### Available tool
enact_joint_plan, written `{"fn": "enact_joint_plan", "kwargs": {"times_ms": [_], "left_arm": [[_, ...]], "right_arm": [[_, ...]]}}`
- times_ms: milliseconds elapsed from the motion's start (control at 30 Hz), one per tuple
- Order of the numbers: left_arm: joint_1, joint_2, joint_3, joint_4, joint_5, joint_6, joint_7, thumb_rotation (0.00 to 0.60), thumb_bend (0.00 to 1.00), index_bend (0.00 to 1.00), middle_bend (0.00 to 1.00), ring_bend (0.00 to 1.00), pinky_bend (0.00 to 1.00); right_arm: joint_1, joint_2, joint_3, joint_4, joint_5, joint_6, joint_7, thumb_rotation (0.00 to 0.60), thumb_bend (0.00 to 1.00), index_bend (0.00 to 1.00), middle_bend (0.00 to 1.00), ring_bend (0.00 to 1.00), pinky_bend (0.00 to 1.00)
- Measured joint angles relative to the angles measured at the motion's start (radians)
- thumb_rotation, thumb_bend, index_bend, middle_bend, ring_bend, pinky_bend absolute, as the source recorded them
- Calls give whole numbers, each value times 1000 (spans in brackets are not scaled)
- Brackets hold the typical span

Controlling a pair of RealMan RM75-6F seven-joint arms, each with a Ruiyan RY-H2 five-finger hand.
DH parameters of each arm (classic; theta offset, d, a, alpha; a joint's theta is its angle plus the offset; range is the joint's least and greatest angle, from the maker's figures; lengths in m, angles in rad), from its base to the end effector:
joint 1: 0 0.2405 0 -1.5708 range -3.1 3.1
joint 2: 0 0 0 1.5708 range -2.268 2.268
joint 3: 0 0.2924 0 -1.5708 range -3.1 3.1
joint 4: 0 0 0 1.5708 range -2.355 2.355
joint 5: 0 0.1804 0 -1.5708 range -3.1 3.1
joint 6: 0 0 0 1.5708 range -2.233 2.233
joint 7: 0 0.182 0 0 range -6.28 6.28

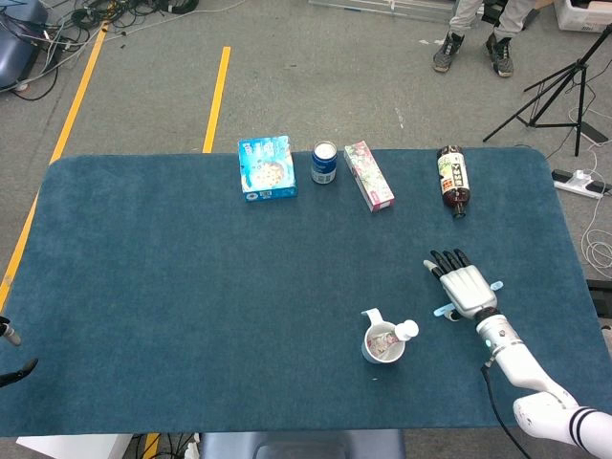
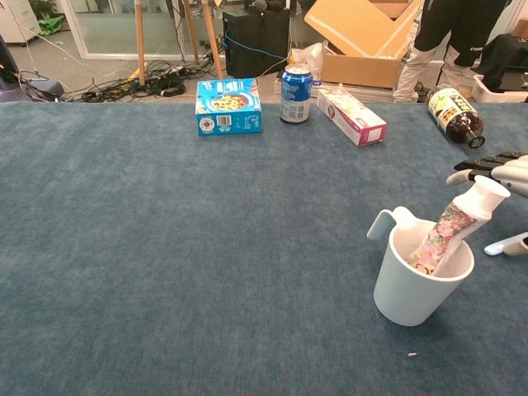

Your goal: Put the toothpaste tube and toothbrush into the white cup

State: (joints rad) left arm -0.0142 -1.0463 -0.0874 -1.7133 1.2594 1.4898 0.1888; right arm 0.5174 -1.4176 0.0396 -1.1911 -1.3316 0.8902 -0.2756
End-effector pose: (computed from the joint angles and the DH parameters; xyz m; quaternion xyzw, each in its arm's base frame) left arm -0.3667 0.1948 0.2403 -0.5300 -0.4046 -0.2828 0.6895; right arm -0.3327 -0.3592 0.0537 0.7814 -0.3141 0.1854 0.5063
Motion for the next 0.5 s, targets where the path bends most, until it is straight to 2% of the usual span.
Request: {"fn": "enact_joint_plan", "kwargs": {"times_ms": [267,433,500], "left_arm": [[0,1,0,1,1,0,-3,600,106,539,330,359,409],[0,1,0,1,1,0,-3,600,106,539,330,359,409],[0,1,1,1,1,-1,-1,600,105,539,330,359,409]], "right_arm": [[9,-25,19,32,17,3,17,600,0,130,0,0,66],[4,-8,17,8,13,14,32,600,0,130,0,0,67],[0,6,14,-11,9,22,33,600,0,130,0,0,105]]}}
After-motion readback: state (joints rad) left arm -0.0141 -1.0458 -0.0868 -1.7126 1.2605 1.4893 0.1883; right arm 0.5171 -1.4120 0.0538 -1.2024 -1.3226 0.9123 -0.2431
